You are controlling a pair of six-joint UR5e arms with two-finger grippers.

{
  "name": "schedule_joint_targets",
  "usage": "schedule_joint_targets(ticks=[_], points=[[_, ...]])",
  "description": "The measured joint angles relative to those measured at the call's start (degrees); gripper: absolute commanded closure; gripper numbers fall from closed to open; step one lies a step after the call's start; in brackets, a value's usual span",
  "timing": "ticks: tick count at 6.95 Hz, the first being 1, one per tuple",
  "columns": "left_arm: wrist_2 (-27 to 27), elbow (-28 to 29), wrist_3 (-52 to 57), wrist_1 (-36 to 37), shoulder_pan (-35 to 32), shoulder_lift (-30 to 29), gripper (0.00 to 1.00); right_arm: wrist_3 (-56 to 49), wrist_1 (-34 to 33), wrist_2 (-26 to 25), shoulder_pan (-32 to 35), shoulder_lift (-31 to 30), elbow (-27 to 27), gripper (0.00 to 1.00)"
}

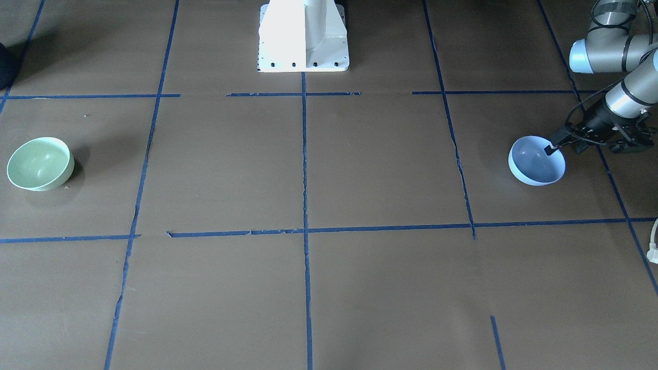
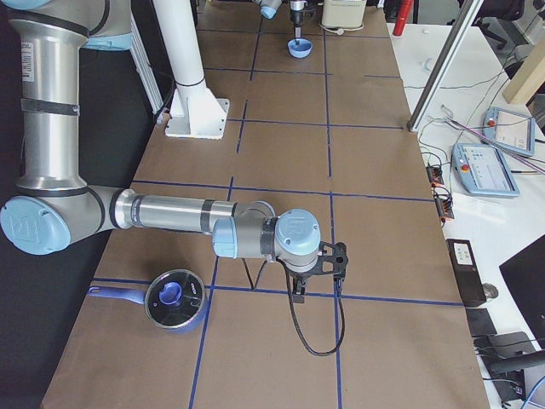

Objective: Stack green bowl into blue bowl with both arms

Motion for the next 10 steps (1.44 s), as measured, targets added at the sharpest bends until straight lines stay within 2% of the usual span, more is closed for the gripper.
schedule_joint_targets(ticks=[2,4,6,8,10], points=[[-0.2,1.0,-0.2,-0.1,0.7,-0.7,0.64,0.2,0.0,0.1,0.0,0.0,0.0,0.0],[-0.6,0.7,-0.2,-0.1,0.6,-0.2,0.93,0.1,0.0,0.1,0.0,0.1,0.1,0.0],[-1.3,-1.2,-0.2,0.4,0.3,0.3,1.0,0.0,0.0,0.2,0.0,0.7,0.2,0.0],[-4.4,-5.2,-3.8,2.7,0.1,0.4,1.0,0.0,0.1,0.1,0.0,1.1,0.1,0.0],[-6.5,-10.2,-10.9,10.5,0.2,-4.8,1.0,0.5,0.1,0.1,0.0,1.0,0.1,0.0]])
